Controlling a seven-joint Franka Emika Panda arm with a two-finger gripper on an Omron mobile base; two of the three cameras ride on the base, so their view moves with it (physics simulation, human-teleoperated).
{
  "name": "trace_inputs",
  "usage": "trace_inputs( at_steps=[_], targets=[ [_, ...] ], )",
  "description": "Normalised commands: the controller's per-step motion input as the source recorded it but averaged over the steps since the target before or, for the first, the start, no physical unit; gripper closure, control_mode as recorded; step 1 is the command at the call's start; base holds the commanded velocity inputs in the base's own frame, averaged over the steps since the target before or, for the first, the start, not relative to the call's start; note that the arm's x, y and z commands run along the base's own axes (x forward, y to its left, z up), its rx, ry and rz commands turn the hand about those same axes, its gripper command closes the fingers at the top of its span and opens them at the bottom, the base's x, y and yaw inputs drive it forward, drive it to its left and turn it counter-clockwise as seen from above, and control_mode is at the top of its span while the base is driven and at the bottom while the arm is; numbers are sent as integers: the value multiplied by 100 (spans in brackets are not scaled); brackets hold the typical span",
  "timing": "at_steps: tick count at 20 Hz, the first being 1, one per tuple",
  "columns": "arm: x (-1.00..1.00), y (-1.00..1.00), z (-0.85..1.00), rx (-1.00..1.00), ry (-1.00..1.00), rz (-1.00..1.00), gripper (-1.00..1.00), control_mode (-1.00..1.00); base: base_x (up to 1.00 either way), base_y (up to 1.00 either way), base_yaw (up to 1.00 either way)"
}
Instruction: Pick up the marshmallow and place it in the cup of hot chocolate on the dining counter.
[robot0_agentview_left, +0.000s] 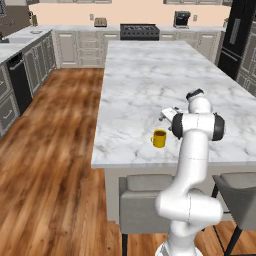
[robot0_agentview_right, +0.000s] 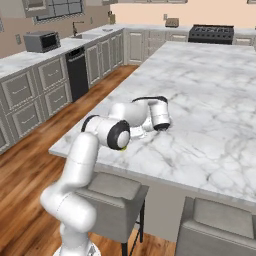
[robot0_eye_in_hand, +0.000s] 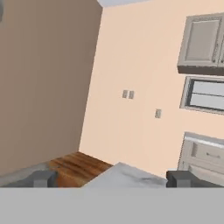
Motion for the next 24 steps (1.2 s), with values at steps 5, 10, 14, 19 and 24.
trace_inputs(
  at_steps=[5,10,14,19,24],
  targets=[
    [-100,55,77,-46,-71,0,-100,-100,0,0,0],
    [-100,41,100,-33,-64,1,-100,-100,0,0,0],
    [-100,46,87,-29,-68,0,-100,-100,0,0,0],
    [-100,37,57,-29,-75,0,-100,-100,0,0,0],
    [-100,15,4,-23,-69,2,-100,-100,0,0,0]
  ],
)
